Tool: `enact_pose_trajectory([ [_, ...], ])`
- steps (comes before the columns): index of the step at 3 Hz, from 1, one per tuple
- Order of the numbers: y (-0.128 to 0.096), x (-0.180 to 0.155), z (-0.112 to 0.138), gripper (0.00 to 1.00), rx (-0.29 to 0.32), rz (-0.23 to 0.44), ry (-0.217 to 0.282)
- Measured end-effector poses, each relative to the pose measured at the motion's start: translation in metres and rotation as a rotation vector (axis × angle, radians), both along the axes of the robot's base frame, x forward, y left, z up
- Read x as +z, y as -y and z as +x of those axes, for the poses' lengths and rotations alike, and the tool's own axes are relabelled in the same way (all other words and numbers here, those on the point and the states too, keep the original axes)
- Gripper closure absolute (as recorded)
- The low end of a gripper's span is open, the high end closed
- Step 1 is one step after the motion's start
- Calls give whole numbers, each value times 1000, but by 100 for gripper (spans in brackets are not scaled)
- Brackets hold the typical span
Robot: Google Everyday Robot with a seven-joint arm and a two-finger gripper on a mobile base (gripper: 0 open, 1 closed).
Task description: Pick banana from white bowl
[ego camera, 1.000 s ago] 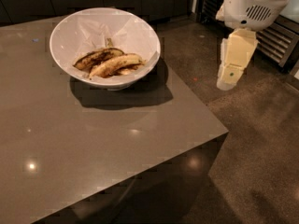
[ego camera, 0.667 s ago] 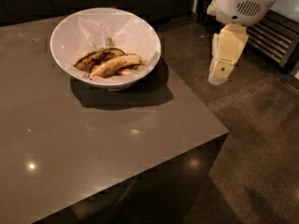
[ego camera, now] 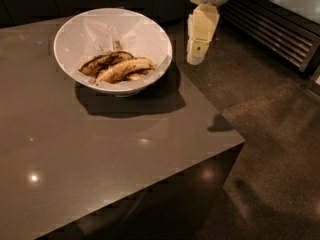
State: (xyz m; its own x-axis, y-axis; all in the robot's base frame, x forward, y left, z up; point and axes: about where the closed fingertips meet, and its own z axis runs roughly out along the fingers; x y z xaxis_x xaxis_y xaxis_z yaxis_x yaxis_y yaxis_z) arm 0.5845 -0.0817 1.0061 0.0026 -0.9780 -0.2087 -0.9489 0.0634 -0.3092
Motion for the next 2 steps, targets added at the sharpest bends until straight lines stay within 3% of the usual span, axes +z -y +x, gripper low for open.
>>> enact_pose_trajectory([
  [1,-24,-20,21,0,-7,-9,3],
  [2,-24,-20,21,0,-7,-8,6],
])
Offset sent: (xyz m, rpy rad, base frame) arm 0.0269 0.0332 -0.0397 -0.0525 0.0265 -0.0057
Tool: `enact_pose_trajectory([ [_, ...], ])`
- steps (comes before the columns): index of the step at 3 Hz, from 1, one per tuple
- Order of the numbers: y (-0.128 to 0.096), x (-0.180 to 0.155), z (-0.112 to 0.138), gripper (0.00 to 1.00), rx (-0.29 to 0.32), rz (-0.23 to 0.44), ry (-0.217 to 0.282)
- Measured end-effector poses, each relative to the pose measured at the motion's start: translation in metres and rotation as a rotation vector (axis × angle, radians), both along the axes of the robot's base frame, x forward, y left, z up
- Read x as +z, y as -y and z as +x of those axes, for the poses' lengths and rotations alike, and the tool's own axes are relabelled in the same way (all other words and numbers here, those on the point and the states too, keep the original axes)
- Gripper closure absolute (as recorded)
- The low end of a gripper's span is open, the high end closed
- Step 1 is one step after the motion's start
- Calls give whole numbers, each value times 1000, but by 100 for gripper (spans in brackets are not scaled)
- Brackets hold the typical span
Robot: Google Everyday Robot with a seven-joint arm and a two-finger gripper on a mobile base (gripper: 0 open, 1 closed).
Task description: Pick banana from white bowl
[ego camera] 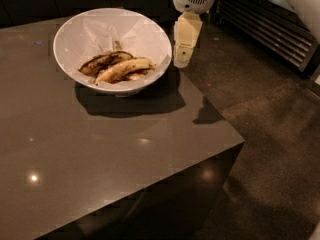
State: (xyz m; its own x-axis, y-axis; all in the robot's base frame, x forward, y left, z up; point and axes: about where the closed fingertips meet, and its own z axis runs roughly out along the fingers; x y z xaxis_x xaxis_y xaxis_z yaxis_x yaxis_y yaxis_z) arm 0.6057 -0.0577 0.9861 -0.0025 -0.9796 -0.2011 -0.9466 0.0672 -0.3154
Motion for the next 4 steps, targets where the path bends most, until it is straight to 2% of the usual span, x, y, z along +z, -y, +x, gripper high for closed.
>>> enact_pose_trajectory([
  [1,-21,0,7,0,82,24,2],
  [2,-50,6,17,0,190,43,20],
  [3,-68,5,24,0,257,56,15],
  [4,-80,-3,27,12,284,59,-7],
])
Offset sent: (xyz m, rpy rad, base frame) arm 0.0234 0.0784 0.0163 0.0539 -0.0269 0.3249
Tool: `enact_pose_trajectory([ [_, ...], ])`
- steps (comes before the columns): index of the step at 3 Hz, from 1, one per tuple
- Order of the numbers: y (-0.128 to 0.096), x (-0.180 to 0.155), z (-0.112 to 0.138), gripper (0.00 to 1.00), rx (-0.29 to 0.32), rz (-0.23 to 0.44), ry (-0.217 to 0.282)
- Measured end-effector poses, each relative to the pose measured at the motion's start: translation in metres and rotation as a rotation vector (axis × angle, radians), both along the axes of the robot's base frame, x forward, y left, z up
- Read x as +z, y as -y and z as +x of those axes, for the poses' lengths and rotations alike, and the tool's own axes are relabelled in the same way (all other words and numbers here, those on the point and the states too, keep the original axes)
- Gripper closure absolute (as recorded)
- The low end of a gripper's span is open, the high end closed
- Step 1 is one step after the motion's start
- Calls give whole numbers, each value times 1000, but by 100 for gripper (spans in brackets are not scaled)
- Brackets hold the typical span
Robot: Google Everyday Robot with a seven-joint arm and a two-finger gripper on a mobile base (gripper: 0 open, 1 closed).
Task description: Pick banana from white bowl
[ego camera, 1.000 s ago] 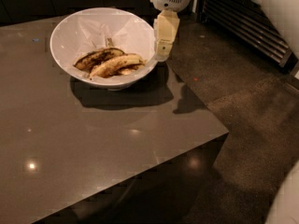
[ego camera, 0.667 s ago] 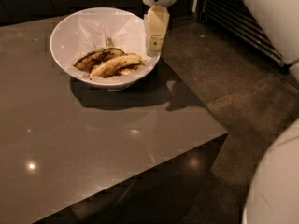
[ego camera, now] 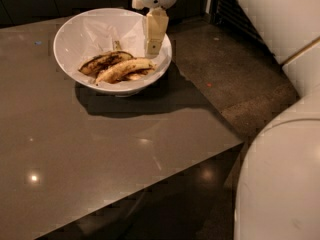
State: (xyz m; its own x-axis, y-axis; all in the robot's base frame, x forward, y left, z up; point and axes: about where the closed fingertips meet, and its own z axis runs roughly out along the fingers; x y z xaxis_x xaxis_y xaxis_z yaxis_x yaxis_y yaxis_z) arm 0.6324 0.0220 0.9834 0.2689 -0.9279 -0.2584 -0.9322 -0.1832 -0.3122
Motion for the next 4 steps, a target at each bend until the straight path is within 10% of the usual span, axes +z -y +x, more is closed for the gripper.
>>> enact_pose_trajectory([
  [4,2,-47,-1,32,-43,-27,-126],
])
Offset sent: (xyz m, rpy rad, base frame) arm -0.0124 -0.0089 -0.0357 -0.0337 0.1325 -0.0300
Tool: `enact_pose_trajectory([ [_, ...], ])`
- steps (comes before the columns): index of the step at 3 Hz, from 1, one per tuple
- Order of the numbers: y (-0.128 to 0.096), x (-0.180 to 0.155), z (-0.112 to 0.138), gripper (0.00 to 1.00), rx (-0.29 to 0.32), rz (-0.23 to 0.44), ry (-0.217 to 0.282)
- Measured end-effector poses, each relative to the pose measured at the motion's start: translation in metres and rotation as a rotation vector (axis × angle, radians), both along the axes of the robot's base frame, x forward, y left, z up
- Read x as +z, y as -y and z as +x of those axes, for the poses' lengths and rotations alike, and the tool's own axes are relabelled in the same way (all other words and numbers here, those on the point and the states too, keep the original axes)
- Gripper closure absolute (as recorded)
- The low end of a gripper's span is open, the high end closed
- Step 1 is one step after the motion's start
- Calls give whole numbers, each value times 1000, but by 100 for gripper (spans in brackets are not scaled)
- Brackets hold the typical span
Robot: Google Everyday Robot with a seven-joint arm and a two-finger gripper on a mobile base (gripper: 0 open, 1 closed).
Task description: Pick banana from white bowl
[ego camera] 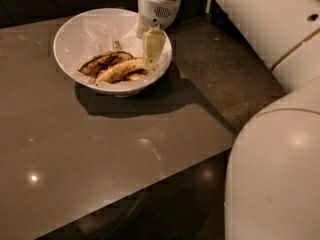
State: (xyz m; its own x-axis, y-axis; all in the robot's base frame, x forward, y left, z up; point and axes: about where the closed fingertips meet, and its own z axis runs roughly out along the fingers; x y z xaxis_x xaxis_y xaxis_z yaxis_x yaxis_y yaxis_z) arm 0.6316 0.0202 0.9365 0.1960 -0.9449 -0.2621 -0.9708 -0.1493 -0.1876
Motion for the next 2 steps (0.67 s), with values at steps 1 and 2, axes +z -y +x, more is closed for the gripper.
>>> enact_pose_trajectory([
  [1,-1,-5,4,32,-11,-5,-15],
  [2,-2,-14,10,35,-33,-28,-48],
])
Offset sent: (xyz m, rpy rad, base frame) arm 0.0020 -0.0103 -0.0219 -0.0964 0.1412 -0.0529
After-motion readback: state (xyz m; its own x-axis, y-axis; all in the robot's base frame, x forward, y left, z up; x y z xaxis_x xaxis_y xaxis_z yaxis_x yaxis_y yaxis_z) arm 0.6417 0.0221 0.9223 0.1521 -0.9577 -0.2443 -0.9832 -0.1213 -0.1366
